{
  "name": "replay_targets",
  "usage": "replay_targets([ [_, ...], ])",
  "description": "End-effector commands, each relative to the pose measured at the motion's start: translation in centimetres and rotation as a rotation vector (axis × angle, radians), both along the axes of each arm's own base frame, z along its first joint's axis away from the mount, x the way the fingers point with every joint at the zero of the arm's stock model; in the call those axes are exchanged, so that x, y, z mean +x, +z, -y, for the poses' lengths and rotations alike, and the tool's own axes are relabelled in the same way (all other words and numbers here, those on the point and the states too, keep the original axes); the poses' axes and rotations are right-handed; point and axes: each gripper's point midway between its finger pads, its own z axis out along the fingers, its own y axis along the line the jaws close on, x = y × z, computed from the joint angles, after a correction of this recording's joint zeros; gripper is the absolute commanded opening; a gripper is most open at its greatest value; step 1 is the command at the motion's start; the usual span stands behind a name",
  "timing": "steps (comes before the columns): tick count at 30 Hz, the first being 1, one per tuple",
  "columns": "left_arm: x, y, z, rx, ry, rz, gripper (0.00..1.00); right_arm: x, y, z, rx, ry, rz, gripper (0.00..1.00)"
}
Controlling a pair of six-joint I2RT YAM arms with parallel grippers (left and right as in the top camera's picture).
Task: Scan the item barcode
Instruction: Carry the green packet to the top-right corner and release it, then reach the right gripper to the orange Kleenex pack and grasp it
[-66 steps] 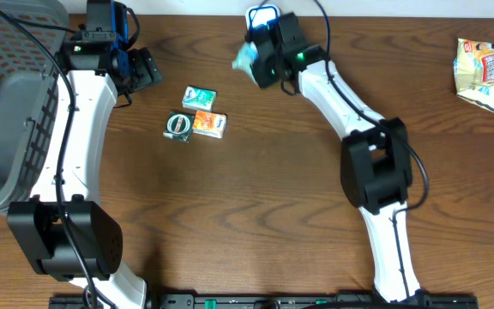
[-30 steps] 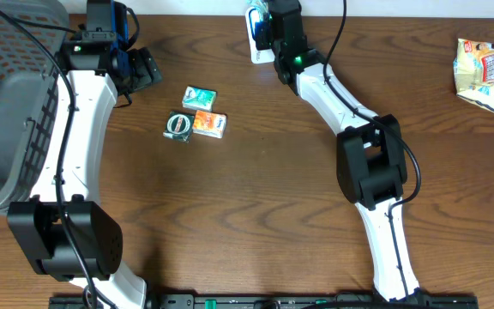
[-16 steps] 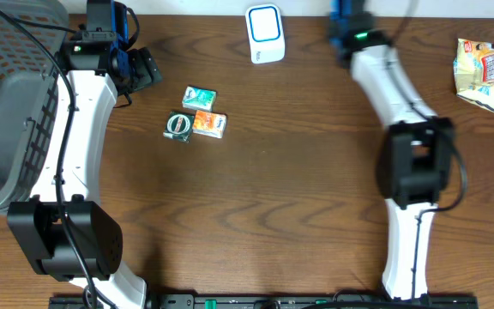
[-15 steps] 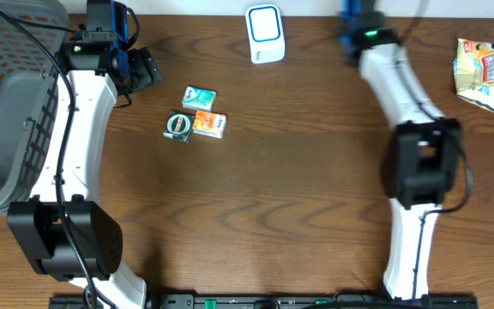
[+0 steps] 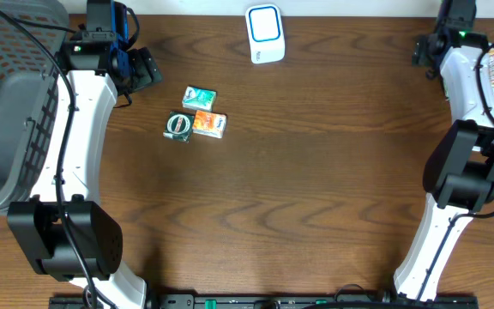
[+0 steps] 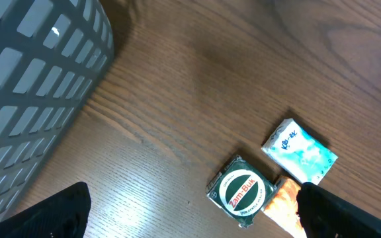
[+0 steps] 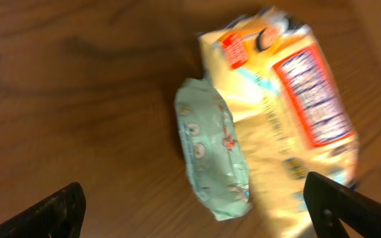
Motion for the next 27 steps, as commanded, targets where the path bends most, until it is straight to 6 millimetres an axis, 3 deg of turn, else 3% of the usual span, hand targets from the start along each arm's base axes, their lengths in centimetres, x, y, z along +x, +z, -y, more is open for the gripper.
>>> replay_targets([
  [1,0.1,0.0,-0.2,0.014,0.001,-0.001,0.98,1.1,0.2,-4.2,0.183,0.140,0.037,0.99],
  [4,0.1,0.0,-0.2,0.014,0.001,-0.001,0.98,1.9,-0.1,-9.0,0.375,0.285,0.059,0.99],
  [8,0.1,0.0,-0.2,0.014,0.001,-0.001,0.98,2.0,1.2,-17.6,0.700,0.488,0.101,0.99],
  [14,0.1,0.0,-0.2,0.014,0.001,-0.001,0.98,-0.9,3.5,-28.4,1.075,0.665,0.034,0.85],
  [18,0.1,0.0,-0.2,0.014,0.001,-0.001,0.98,-3.7,2.2,-33.6,1.075,0.704,-0.102,0.83],
  [24,0.1,0.0,-0.2,0.014,0.001,-0.002,0.98,-6.7,-2.1,-40.6,0.831,0.744,-0.228,0.56],
  [27,0.1,0.0,-0.2,0.014,0.000,-0.001,0.98,-7.9,-3.5,-43.9,0.749,0.719,-0.238,0.49],
])
